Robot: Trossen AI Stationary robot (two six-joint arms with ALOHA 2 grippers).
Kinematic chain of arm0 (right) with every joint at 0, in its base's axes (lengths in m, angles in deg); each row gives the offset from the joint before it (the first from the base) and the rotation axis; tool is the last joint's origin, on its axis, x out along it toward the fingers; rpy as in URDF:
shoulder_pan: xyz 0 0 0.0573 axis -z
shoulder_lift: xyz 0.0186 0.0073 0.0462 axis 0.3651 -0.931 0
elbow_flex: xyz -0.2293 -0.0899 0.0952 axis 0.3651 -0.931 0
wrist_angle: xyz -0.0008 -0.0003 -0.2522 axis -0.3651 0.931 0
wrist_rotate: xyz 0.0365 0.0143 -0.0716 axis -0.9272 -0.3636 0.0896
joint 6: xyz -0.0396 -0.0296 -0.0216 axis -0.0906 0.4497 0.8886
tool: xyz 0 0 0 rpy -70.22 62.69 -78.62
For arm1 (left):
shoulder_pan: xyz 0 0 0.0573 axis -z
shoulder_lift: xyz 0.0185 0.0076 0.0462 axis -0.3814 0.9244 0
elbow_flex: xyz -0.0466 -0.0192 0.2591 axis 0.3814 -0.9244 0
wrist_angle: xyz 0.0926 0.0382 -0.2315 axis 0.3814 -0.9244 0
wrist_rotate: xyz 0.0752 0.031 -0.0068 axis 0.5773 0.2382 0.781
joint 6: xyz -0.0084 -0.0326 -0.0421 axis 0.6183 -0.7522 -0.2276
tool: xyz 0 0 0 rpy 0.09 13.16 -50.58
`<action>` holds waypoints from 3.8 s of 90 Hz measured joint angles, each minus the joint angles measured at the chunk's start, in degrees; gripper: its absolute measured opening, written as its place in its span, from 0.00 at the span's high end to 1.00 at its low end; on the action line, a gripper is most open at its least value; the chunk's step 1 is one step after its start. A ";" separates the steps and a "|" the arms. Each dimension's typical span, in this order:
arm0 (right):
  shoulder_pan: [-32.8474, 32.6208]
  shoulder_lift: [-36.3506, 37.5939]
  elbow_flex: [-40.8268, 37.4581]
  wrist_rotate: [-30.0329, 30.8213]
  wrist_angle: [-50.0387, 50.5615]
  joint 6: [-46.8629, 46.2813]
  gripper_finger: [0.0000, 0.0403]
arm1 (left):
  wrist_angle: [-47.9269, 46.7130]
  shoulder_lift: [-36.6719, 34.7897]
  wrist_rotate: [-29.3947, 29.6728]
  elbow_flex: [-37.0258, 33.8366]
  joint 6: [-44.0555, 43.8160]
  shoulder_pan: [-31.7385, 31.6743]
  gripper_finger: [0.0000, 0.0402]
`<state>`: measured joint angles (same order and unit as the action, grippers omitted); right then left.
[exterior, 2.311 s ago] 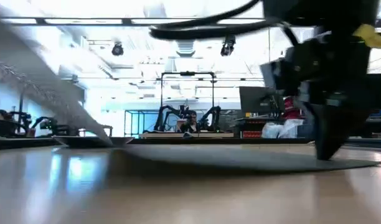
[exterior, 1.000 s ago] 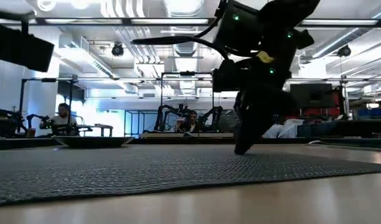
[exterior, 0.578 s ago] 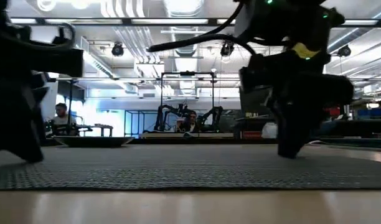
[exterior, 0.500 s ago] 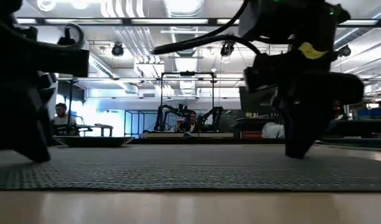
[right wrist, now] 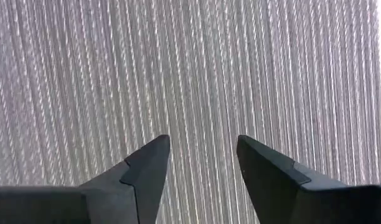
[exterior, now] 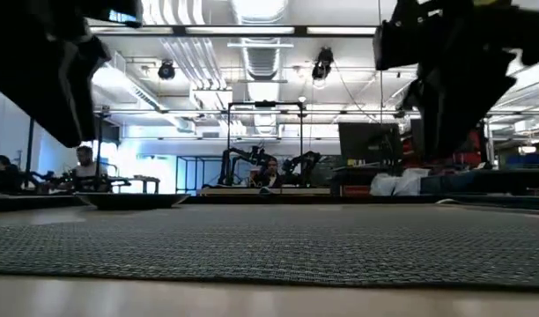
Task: Set table place
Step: Prepare the gray table mat on the table, then fold the red table napkin
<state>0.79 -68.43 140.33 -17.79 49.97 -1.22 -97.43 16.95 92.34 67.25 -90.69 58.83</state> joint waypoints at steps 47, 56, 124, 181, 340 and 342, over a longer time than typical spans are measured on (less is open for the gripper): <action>0.14 -7.06 -5.12 1.70 -6.04 -0.44 0.55 | 33.47 -3.10 -6.80 -22.71 -2.84 -1.36 0.60; 1.16 -7.32 -5.08 2.11 -6.68 1.97 0.55 | 32.89 -3.38 -7.25 -21.93 -4.09 0.34 0.61; -1.65 1.55 -2.79 1.49 -4.17 0.74 0.55 | -7.84 -5.42 -26.86 1.76 -2.72 6.17 0.53; -4.76 -6.28 -4.84 1.56 -16.70 -6.18 0.55 | 0.40 -5.15 -25.96 -11.85 -10.69 10.15 0.72; 2.16 -19.79 16.10 3.52 -38.80 -3.92 0.55 | -18.44 -15.65 16.34 24.00 22.18 -13.43 1.00; 2.04 -19.98 16.10 3.27 -39.08 -4.30 0.55 | -18.47 -15.65 16.34 24.00 22.18 -13.43 1.00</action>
<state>2.83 -88.42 156.43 -14.52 10.89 -5.52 -115.91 1.31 108.68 91.25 -68.51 45.40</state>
